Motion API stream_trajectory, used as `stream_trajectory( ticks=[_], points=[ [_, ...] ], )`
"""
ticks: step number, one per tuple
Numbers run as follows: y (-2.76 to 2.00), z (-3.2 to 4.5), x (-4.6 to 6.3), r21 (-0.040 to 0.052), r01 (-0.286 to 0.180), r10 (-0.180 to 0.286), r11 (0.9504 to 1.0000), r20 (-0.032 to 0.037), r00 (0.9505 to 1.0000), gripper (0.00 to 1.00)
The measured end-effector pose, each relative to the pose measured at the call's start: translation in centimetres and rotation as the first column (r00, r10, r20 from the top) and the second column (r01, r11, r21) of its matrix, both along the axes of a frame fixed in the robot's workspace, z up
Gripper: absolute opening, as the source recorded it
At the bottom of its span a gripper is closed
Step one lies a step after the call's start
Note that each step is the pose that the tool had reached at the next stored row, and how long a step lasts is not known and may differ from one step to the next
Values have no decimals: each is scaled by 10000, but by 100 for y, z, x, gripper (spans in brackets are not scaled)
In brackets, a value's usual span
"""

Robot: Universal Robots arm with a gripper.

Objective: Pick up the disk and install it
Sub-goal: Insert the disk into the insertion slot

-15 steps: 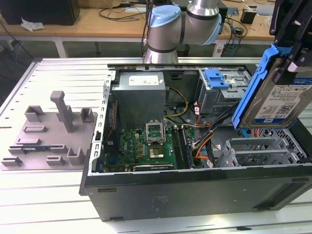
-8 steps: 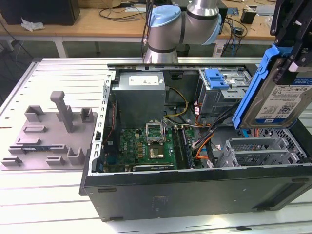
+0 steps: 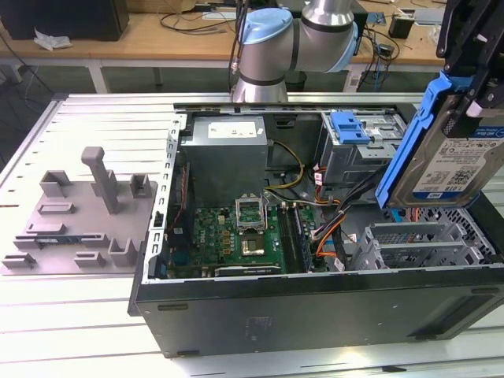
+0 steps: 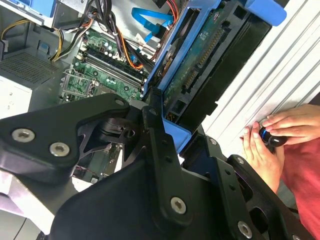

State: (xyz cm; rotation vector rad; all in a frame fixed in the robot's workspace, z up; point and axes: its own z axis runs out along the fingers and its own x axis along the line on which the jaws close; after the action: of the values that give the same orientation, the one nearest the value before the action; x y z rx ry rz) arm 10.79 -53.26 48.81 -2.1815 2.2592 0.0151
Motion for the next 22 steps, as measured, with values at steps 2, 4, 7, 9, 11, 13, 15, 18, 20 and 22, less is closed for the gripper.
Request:
stream_trajectory(
  ticks=[2,4,7,9,11,13,15,18,20,22],
  points=[
    [-1,-2,2,0,-13,13,10000,0,10000,37],
    [-2,-6,9,2,-38,38,10000,0,10000,37],
    [-6,-9,14,2,-66,66,10000,0,10000,37],
    [-9,-11,17,1,-93,93,10000,0,10000,37],
    [-11,-15,20,-2,-156,156,9999,0,9999,37],
    [-11,-22,21,-1,-205,205,9998,0,9998,37],
    [-12,-29,21,0,-257,257,9997,0,9997,37],
    [-14,-35,21,0,-330,330,9995,0,9995,37],
    [-21,-42,21,3,-354,354,9994,0,9994,37],
    [-38,-47,21,1,-355,355,9994,1,9994,37]
  ],
)
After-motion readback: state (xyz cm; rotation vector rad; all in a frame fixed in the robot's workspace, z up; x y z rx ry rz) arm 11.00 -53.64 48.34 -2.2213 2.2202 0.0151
